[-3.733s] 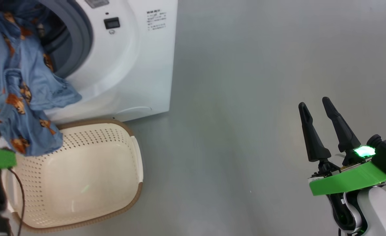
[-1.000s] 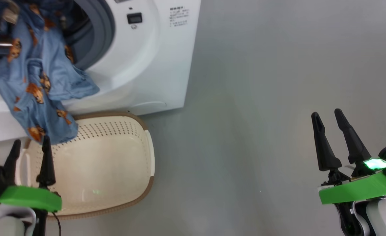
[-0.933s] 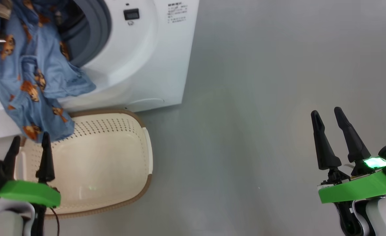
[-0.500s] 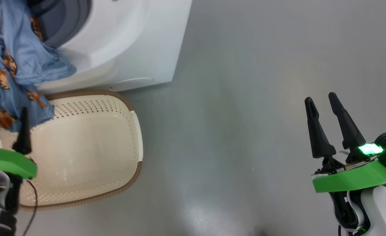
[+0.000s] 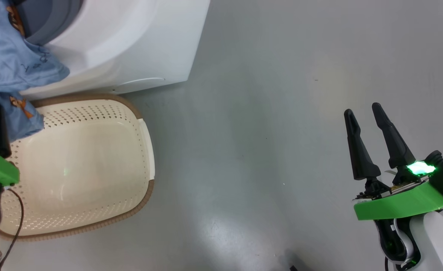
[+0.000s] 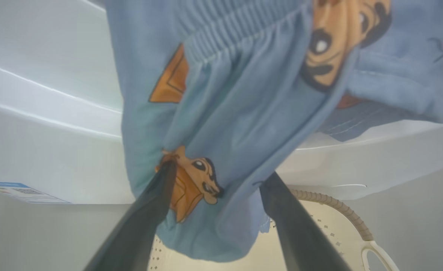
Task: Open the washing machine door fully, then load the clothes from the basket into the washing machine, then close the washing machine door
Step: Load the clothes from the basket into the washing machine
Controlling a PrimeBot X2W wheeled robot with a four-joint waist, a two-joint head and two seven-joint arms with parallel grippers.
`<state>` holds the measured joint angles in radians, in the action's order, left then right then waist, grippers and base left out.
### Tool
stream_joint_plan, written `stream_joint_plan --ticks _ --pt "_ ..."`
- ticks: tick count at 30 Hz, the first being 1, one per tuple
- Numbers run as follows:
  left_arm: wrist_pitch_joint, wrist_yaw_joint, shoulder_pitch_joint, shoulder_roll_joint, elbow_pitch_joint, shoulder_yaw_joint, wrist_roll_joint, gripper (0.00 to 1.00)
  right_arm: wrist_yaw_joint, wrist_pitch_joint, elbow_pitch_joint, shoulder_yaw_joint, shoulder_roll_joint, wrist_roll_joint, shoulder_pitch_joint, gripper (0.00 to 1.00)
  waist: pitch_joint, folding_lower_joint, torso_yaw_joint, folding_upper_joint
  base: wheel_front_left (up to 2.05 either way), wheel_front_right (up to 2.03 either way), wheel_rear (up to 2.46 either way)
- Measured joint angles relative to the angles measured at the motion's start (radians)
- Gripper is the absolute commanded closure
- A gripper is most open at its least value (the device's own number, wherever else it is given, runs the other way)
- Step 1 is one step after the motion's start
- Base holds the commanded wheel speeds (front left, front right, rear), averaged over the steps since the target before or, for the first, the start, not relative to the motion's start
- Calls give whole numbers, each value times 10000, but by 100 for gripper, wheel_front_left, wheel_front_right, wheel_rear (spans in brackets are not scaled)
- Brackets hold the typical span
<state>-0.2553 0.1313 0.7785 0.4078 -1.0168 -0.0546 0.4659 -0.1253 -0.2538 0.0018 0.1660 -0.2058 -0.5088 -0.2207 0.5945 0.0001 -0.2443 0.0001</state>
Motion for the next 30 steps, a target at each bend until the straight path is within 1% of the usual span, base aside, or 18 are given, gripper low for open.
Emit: stream_joint_plan --ticks 4,11,19,20,21,22,23,30 --pt "0 0 252 82 -35 -407 115 0 0 0 -15 136 4 13 -4 0 77 0 -69 0 0 0 0" --pt "0 0 484 236 196 -1392 736 0 0 0 -29 245 -2 15 -18 0 191 0 -180 0 0 0 0" --pt "0 0 837 700 207 -2050 1321 0 0 0 -44 343 -12 27 -22 0 183 -1 -355 0 0 0 0" --pt "0 0 888 723 215 -2082 1365 13 0 0 -50 353 -12 29 -22 0 184 0 -373 0 0 0 0" --pt "0 0 909 736 217 -2113 1461 42 0 0 -54 355 -13 29 -22 0 175 -1 -387 0 0 0 0" --pt "0 0 921 740 219 -2148 1549 82 0 0 -58 355 -15 29 -22 0 159 -1 -396 0 0 0 0" --pt "0 0 924 746 219 -2196 1611 100 0 0 -59 353 -15 31 -22 0 138 -1 -400 0 0 0 0" --pt "0 0 861 679 658 -2439 1868 100 0 0 -59 305 -13 73 -20 0 -16 -1 -339 -1 0 0 0"
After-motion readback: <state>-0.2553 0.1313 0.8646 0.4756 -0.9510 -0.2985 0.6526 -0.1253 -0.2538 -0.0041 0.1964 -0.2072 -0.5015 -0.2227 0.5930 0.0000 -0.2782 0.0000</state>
